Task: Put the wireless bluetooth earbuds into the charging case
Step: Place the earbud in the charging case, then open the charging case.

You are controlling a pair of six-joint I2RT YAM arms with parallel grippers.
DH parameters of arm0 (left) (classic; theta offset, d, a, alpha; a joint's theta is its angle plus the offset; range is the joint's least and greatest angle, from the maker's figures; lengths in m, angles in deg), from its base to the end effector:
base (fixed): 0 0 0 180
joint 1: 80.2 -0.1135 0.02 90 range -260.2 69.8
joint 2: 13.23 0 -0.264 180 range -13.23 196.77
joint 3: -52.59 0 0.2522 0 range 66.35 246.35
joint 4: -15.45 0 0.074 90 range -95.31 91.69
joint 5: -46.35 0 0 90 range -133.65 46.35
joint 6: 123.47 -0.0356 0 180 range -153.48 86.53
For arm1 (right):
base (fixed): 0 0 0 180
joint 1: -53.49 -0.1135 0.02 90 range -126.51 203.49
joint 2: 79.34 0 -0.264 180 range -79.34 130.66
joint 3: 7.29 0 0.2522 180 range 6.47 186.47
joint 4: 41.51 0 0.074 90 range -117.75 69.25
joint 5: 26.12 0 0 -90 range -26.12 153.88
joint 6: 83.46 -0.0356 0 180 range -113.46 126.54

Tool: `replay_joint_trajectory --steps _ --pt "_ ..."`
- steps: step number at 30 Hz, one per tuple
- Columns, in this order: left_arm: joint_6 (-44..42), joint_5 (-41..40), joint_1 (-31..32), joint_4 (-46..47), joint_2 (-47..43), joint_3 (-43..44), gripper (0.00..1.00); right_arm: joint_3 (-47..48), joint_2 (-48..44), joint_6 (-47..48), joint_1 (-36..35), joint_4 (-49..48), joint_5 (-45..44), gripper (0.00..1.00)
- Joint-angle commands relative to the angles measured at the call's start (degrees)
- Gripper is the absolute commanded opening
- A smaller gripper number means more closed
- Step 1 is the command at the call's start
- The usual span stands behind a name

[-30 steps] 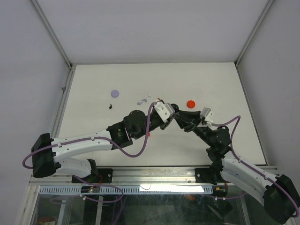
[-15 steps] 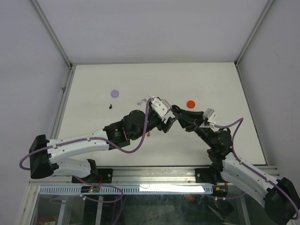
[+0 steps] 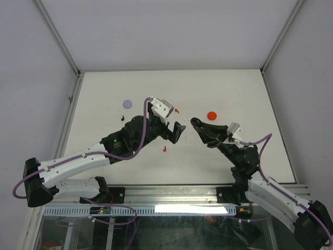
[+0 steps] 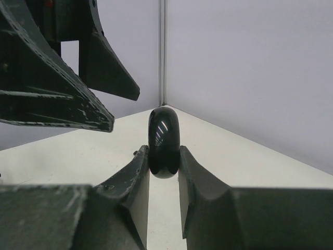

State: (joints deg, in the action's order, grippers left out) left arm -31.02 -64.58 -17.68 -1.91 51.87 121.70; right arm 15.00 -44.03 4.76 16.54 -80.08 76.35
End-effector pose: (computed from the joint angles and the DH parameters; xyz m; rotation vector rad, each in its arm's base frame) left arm 0.1335 -0.2290 0.3458 0.6716 1.6853 -0.4824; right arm 0.1140 0.0954 0.2562 -0.5365 1.0342 0.7222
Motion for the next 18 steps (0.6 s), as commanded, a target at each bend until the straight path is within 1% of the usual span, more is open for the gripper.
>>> replay_joint_trajectory --steps 1,5,6,7,10,14,18 --pt "-0.1 12.2 -2.4 4.3 -3.2 -1.2 0.99 1.5 -0.2 0.4 -0.1 -0.3 2.0 0.00" --pt "1.3 31.1 -12.1 8.7 -5.6 -4.1 0.99 4.0 -0.6 -0.2 -0.2 4.6 6.0 0.00" --pt "1.3 34.7 -13.8 9.1 -5.6 -4.4 0.99 4.7 -0.5 -0.3 -0.2 6.0 7.4 0.00" --pt "0.8 37.6 -14.9 9.1 -5.4 -4.2 0.99 5.4 -0.6 -0.3 -0.1 7.2 7.9 0.00" --pt "-1.1 44.4 -15.6 8.8 -4.1 -3.5 0.99 6.9 0.0 -0.3 -0.1 8.5 7.9 0.00" --pt "-2.2 48.4 -15.7 9.3 -2.3 -3.0 0.99 8.2 1.4 -0.3 -0.1 8.6 7.9 0.00" --pt "-2.2 49.0 -15.8 10.5 -1.2 -2.6 0.99 9.5 2.7 -0.3 -0.1 8.9 7.9 0.00"
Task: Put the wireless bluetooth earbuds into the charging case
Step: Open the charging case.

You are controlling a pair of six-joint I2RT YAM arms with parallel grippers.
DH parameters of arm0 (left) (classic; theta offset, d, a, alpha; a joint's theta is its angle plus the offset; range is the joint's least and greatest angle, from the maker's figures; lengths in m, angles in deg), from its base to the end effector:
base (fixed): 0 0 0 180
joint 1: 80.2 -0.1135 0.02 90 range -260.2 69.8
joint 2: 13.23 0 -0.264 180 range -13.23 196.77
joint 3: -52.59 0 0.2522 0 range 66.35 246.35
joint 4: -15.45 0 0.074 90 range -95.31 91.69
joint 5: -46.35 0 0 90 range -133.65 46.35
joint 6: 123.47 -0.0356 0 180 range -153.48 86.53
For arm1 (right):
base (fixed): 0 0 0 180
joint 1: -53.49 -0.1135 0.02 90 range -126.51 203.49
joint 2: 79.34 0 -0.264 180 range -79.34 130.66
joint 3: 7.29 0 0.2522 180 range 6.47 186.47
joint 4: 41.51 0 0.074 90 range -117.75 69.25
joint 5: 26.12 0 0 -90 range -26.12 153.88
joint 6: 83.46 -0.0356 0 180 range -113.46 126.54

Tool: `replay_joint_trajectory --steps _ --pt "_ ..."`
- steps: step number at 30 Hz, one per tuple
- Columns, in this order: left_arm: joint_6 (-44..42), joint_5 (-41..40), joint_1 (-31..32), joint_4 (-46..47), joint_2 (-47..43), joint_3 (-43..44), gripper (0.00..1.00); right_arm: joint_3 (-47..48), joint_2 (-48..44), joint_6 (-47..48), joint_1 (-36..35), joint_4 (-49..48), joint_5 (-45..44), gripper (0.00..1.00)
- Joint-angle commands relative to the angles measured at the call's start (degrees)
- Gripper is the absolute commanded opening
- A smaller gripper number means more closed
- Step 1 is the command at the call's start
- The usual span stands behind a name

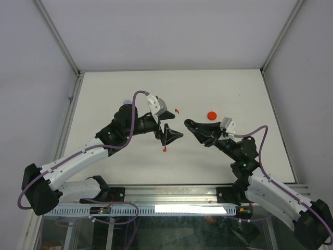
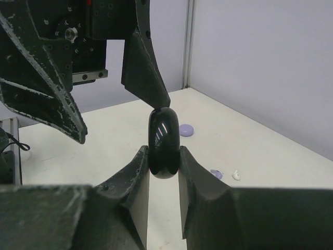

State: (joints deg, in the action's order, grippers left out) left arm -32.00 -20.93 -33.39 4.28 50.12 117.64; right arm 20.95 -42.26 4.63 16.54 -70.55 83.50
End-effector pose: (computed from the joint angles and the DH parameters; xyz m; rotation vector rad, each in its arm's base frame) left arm 0.1673 -0.1983 0.3394 0.9743 1.5395 -0.9515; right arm 0.1203 0.1054 0.2710 -0.6672 1.0913 0.7945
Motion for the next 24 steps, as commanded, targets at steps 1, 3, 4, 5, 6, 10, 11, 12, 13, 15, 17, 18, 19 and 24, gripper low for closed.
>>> replay_joint_trajectory --steps 1,3,4,5,6,10,11,12,13,15,17,18,19,24 --pt "-1.3 5.3 -0.1 4.4 0.9 1.7 0.99 3.8 1.2 -0.2 -0.1 -0.5 0.8 0.00" --pt "-1.3 5.0 -0.1 4.5 1.6 2.2 0.99 4.3 1.7 -0.2 -0.1 -0.5 0.8 0.00" --pt "-1.3 4.8 -0.1 4.5 1.9 2.5 0.99 4.5 1.9 -0.2 -0.2 -0.6 0.8 0.00" --pt "-1.3 4.5 -0.2 4.5 2.3 2.7 0.99 4.6 2.0 -0.2 -0.2 -0.7 0.8 0.00" --pt "-1.3 4.2 -0.2 4.7 2.6 2.9 0.99 4.6 2.1 -0.2 -0.2 -0.8 0.8 0.00" --pt "-1.0 4.0 -0.4 4.7 3.8 3.5 0.99 4.6 2.2 -0.2 -0.2 -1.6 0.8 0.00" --pt "-0.8 4.0 -0.4 4.9 4.1 3.6 0.99 4.6 2.3 -0.2 -0.2 -1.8 0.8 0.00" --pt "-0.7 4.1 -0.4 5.0 4.2 3.7 0.99 4.6 2.4 -0.2 -0.1 -1.9 0.8 0.00" --pt "-0.5 4.1 -0.5 5.3 4.3 3.7 0.98 4.6 2.4 -0.2 -0.1 -1.9 0.8 0.00" --pt "-0.3 4.5 -0.6 5.9 4.3 3.8 0.98 4.6 2.6 -0.2 -0.1 -1.8 0.8 0.00" --pt "0.1 5.3 -0.9 6.5 4.1 3.7 0.97 4.7 2.8 -0.2 -0.2 -1.8 0.8 0.00" --pt "0.6 6.5 -1.4 7.3 3.8 3.3 0.97 4.8 2.8 -0.2 -0.2 -1.8 0.8 0.00" --pt "0.9 7.4 -1.8 7.7 3.7 3.0 0.96 4.9 2.7 -0.2 -0.1 -1.7 0.8 0.00" --pt "1.8 11.0 -3.6 9.0 3.1 2.2 0.93 5.5 1.8 -0.2 -0.2 0.5 0.8 0.00"
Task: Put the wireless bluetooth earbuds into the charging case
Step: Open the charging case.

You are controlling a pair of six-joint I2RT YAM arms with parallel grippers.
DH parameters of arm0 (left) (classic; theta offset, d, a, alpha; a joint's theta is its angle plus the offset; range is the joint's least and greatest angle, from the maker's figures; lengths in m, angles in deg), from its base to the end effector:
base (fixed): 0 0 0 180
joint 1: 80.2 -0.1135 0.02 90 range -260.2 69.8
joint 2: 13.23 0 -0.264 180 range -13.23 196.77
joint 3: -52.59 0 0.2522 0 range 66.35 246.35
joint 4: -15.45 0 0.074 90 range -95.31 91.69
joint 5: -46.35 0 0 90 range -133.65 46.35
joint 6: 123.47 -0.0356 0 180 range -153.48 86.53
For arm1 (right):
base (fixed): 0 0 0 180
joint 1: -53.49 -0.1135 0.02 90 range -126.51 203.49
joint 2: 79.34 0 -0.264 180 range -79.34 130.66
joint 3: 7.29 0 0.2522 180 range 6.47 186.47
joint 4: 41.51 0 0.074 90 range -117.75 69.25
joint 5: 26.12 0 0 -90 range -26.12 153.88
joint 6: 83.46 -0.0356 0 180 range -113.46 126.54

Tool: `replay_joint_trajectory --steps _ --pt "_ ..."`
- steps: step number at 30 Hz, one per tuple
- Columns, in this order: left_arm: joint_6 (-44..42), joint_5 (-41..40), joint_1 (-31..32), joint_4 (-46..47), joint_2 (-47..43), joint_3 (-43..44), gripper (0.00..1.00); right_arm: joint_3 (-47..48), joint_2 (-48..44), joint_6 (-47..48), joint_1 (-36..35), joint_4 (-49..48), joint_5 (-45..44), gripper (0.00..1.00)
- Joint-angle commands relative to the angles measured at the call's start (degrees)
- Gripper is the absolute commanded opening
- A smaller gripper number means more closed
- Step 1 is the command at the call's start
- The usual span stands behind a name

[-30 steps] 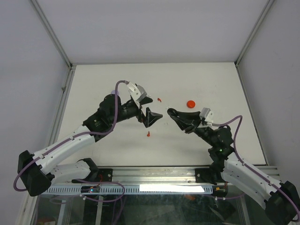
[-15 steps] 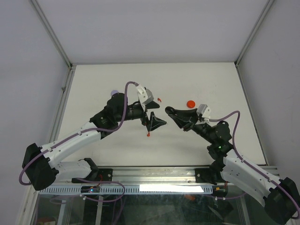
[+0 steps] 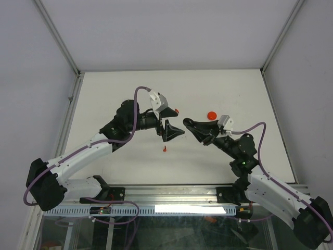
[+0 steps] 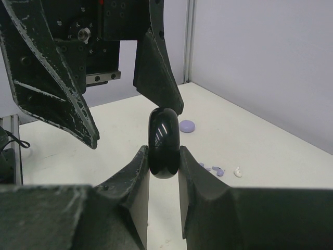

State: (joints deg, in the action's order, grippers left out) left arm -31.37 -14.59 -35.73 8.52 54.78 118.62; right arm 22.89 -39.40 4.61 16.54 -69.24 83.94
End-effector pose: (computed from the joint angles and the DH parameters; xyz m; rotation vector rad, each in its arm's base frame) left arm 0.1856 -0.2064 0.3333 1.0095 1.5145 -1.0239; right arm 0.1272 0.1109 0.2734 -0.6828 1.1282 0.8003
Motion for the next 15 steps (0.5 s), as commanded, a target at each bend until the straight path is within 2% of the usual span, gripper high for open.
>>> replay_joint_trajectory --steps 1,6,14,15 --pt "1.3 5.6 -1.6 4.9 -1.6 1.1 0.92 3.8 -1.1 -0.1 -0.2 -0.3 0.3 0.00" --pt "1.9 10.5 -3.1 6.9 -1.8 0.1 0.88 6.5 0.7 -0.1 -0.1 1.2 0.3 0.00" --pt "2.1 11.9 -3.7 7.4 -1.5 -0.1 0.83 9.3 3.6 -0.4 -0.1 2.5 1.7 0.00" --pt "2.1 11.5 -3.8 7.3 -1.7 -0.2 0.83 9.4 3.5 -3.1 -0.1 3.8 30.0 0.00"
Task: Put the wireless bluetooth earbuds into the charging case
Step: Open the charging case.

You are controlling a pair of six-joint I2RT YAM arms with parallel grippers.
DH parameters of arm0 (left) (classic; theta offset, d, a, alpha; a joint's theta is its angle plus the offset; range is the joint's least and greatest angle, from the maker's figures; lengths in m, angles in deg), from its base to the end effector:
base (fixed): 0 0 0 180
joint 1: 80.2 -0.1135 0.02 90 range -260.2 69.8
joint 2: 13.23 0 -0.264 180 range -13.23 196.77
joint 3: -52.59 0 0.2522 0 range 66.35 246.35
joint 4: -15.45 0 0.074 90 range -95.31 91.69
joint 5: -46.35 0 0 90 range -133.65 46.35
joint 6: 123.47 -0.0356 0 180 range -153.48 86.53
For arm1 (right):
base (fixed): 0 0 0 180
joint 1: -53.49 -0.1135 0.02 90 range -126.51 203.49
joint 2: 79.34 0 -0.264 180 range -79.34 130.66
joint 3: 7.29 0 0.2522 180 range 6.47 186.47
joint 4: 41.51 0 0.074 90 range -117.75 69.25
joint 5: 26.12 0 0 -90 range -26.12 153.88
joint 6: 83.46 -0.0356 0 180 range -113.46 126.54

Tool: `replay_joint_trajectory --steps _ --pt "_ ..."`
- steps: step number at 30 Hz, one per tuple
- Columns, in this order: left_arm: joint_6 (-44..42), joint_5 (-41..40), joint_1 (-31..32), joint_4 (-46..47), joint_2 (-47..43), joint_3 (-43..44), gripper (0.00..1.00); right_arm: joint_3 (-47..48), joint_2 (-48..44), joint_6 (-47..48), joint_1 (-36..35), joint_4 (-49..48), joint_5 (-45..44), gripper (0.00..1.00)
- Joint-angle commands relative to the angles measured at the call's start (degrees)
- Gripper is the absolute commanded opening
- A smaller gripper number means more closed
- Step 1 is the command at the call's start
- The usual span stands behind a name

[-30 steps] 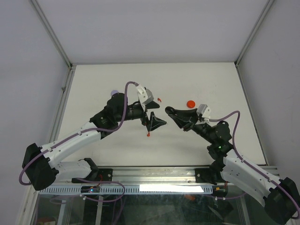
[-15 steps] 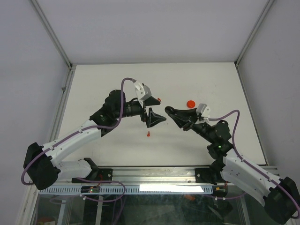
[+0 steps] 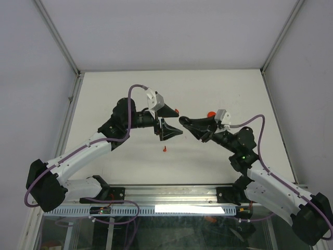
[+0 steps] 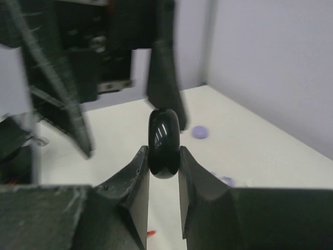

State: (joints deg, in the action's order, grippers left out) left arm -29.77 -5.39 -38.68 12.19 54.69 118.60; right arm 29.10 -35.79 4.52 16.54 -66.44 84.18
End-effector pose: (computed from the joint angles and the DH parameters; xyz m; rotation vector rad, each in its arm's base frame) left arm 0.1908 -0.1984 0.3405 1.0546 1.4255 -1.1350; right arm 0.1374 0.1188 0.2967 -0.6864 1.1311 0.8043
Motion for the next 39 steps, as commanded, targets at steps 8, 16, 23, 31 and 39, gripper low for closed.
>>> replay_joint_trajectory --steps 8,16,23,31,39 --pt "0.8 -0.2 -1.9 3.4 -2.1 -0.3 0.84 2.7 -6.2 3.2 -0.1 10.2 20.4 0.00" --pt "1.2 5.0 -1.9 5.5 -1.8 -1.6 0.85 2.6 -5.9 1.7 -0.1 8.5 20.6 0.00" --pt "3.4 5.0 -1.9 6.2 0.0 -0.9 0.86 2.2 -5.5 0.9 -0.2 6.2 21.2 0.00" --pt "6.3 -0.8 -2.0 5.0 0.1 0.0 0.86 0.9 -5.9 1.0 -0.1 5.9 20.7 0.00" --pt "7.1 -0.3 -2.0 4.4 -2.6 -0.5 0.92 -0.1 -5.8 2.0 -0.1 7.0 15.6 0.00"
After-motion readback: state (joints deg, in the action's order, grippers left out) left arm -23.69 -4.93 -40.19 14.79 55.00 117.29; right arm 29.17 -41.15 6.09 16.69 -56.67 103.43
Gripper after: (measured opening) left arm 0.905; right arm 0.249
